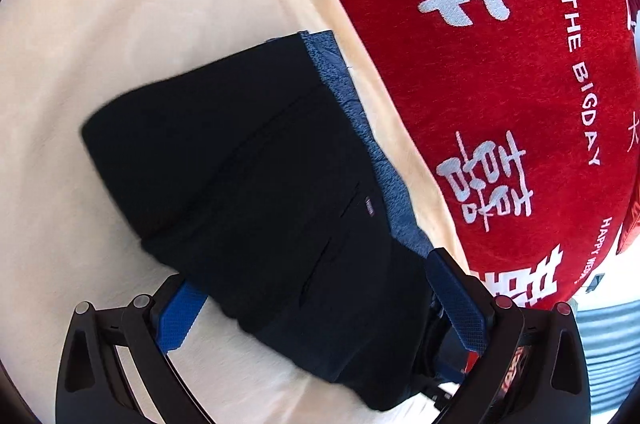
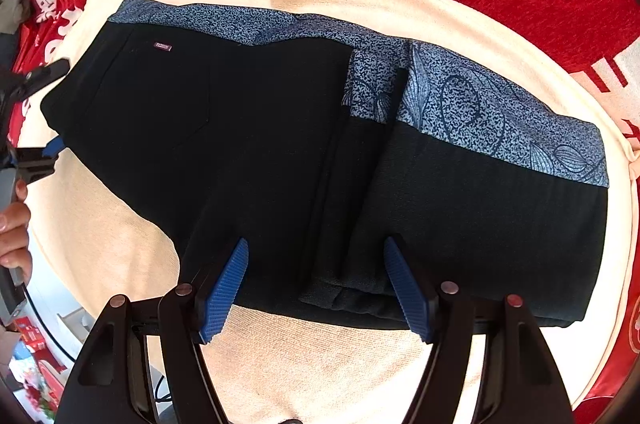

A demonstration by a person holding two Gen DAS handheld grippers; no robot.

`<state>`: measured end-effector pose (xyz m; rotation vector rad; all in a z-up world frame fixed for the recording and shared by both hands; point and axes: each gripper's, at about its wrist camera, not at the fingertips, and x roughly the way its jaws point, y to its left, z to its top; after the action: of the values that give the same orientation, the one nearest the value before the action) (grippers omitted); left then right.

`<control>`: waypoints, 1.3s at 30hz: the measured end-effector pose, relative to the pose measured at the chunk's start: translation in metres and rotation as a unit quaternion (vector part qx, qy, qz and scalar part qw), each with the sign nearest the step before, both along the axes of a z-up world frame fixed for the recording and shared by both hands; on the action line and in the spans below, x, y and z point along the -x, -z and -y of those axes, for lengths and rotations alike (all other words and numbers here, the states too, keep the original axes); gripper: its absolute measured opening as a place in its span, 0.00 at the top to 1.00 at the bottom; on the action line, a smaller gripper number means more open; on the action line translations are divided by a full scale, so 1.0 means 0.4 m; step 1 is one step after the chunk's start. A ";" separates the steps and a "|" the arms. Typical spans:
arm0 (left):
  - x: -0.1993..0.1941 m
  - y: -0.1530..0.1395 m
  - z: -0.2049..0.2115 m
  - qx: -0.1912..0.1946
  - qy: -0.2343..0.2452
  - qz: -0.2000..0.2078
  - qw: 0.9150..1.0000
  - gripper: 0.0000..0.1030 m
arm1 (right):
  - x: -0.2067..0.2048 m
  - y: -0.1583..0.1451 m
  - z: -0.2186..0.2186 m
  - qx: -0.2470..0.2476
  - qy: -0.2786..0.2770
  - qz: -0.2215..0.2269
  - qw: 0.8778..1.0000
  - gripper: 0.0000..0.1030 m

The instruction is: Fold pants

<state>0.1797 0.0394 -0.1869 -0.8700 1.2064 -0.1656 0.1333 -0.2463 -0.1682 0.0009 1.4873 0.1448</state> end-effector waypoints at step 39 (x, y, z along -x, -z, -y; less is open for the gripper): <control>0.054 -0.146 0.341 -0.455 0.235 0.131 0.849 0.61 | -0.456 -0.084 -0.582 -0.165 -0.191 -0.187 0.949 0.78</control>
<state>0.1583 -0.0972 -0.1286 0.2866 1.0447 -0.0800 0.3156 -0.0135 -0.1345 0.0114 1.8134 0.7410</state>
